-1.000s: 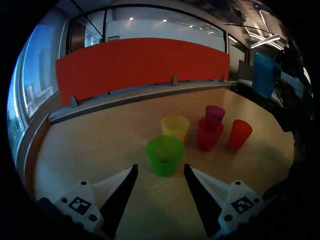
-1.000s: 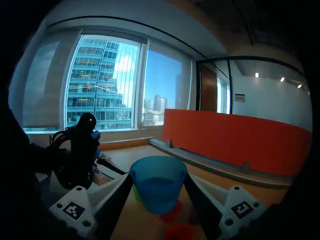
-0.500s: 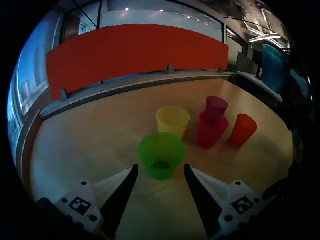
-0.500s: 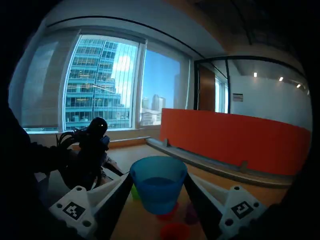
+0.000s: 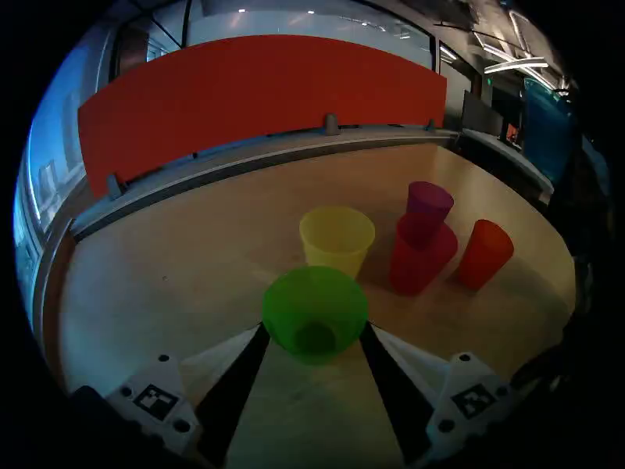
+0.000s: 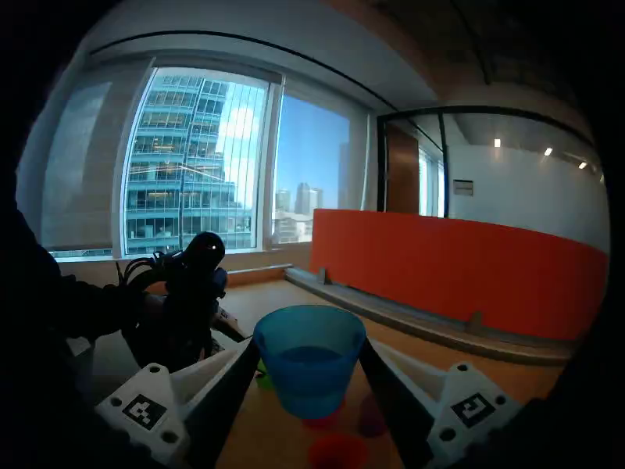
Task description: Pour water
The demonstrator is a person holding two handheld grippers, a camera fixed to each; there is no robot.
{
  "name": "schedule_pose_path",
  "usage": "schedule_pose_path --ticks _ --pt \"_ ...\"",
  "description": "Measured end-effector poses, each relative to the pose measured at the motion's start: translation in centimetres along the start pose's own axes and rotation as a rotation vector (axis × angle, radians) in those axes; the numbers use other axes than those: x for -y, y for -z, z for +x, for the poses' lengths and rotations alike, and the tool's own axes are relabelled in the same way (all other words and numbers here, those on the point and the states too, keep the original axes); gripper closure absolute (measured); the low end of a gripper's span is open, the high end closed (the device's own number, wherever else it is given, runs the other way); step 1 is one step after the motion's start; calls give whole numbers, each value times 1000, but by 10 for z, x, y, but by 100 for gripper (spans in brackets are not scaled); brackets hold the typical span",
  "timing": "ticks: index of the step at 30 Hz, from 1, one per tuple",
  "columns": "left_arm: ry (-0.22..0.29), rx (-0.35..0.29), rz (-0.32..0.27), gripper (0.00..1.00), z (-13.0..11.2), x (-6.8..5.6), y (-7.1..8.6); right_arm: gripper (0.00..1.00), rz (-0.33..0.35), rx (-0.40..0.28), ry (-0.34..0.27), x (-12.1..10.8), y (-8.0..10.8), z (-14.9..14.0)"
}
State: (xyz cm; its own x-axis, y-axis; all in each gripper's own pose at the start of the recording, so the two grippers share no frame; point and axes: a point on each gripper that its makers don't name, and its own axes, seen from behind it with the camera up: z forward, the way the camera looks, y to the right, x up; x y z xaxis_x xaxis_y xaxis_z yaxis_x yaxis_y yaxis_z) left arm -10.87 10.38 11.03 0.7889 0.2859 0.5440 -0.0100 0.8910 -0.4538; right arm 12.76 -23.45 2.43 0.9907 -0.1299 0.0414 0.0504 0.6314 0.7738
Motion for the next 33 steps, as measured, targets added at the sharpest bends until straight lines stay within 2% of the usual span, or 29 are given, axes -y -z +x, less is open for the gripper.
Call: schedule_pose_path --ticks 18,27,33 --pt "9 47 -11 15 -3 0 -20 9 -6 9 -3 -3 0 -4" --pt "23 26 -35 17 2 -5 -18 9 -8 9 -6 -3 0 -5" --pt "18 -11 -35 18 11 -4 -11 9 -9 8 -5 -2 1 -3"
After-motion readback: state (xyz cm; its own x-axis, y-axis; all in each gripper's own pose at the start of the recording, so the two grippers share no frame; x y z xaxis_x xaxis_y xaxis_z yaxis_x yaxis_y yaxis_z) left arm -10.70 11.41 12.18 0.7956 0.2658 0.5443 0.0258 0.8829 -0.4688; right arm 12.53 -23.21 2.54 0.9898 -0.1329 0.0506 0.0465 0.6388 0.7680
